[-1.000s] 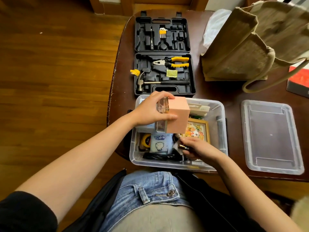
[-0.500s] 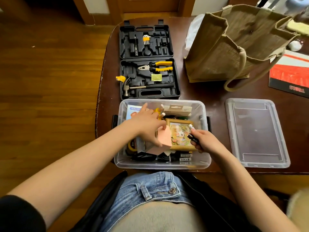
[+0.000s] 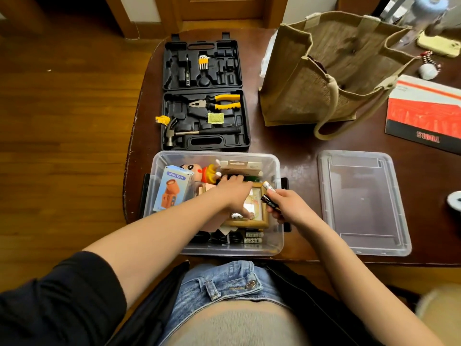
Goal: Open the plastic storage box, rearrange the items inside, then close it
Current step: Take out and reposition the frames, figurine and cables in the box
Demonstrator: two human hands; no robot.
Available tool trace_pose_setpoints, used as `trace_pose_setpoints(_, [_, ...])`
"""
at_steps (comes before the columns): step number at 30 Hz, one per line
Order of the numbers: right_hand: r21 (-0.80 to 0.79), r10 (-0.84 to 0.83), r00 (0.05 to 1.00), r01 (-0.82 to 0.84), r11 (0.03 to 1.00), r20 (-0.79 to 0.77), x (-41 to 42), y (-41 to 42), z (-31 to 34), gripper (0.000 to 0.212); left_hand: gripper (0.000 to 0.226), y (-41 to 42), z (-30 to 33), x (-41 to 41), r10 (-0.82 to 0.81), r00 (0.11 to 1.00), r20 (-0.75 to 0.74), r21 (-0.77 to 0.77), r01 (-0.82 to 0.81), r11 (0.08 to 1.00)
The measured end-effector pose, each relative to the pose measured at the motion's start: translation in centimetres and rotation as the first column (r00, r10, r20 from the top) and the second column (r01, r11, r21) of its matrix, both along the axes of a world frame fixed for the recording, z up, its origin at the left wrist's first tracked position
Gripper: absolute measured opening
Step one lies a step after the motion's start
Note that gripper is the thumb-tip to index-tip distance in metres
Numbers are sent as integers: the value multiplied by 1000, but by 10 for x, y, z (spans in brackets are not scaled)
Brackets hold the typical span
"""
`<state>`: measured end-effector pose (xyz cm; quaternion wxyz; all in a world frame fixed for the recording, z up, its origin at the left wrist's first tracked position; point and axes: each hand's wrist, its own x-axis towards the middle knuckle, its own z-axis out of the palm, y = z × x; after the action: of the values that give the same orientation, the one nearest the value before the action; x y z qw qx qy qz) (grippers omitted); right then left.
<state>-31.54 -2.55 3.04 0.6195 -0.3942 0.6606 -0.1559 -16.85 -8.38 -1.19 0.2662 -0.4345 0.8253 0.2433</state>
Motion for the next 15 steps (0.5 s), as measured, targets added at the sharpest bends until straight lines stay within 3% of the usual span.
trace_pose_setpoints(6, [-39, 6, 1000, -5, 999, 14, -10, -6, 1, 35, 74, -5, -11, -15, 19, 999, 35, -137, -14, 990])
trace_pose_setpoints(15, [-56, -9, 999, 11, 998, 43, -18, -14, 0, 33, 87, 2, -27, -18, 129, 988, -88, -25, -131, 991])
